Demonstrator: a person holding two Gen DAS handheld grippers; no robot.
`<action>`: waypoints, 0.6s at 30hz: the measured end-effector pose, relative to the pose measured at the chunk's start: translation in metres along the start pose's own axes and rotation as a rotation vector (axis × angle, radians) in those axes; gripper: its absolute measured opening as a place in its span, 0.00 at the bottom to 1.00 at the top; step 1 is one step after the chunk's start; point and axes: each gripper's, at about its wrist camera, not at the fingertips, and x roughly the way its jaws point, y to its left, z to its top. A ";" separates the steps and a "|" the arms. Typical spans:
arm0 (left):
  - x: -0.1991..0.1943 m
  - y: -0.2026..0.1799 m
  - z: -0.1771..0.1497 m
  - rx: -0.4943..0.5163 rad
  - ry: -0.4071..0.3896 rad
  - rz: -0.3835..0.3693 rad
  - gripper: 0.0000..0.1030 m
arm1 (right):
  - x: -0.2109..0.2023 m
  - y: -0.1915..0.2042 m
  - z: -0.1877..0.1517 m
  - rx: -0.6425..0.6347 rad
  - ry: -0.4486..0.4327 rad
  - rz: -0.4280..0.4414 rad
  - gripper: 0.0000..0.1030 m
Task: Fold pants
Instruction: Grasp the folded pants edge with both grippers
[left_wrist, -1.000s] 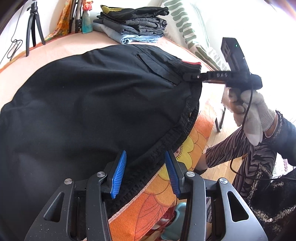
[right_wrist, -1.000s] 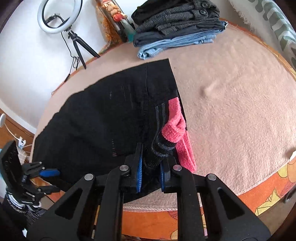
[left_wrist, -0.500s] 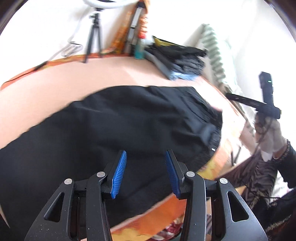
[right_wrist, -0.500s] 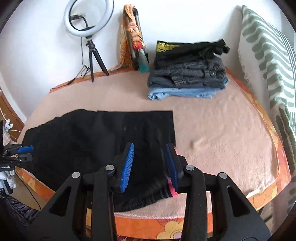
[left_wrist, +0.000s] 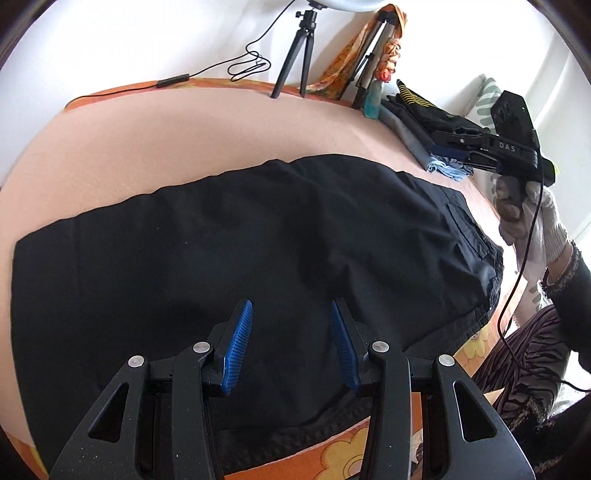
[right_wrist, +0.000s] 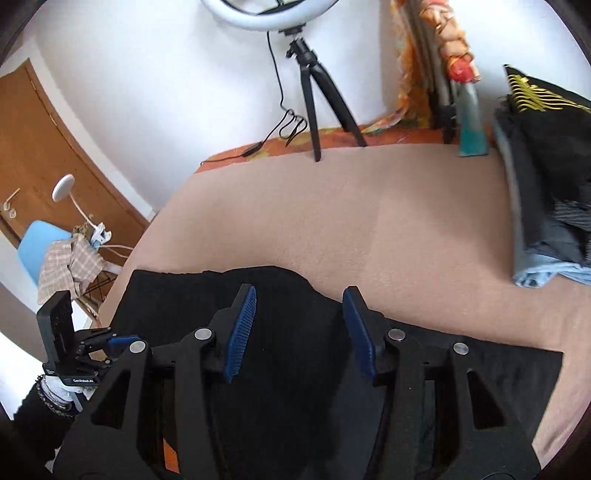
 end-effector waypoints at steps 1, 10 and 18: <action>0.000 0.003 -0.001 -0.005 0.001 0.005 0.41 | 0.014 0.000 0.002 -0.013 0.024 0.011 0.50; -0.003 0.025 -0.010 -0.038 0.008 0.035 0.41 | 0.105 -0.030 0.017 0.064 0.167 0.069 0.58; -0.017 0.041 -0.011 -0.099 -0.035 0.052 0.41 | 0.110 0.003 -0.001 -0.070 0.229 0.104 0.24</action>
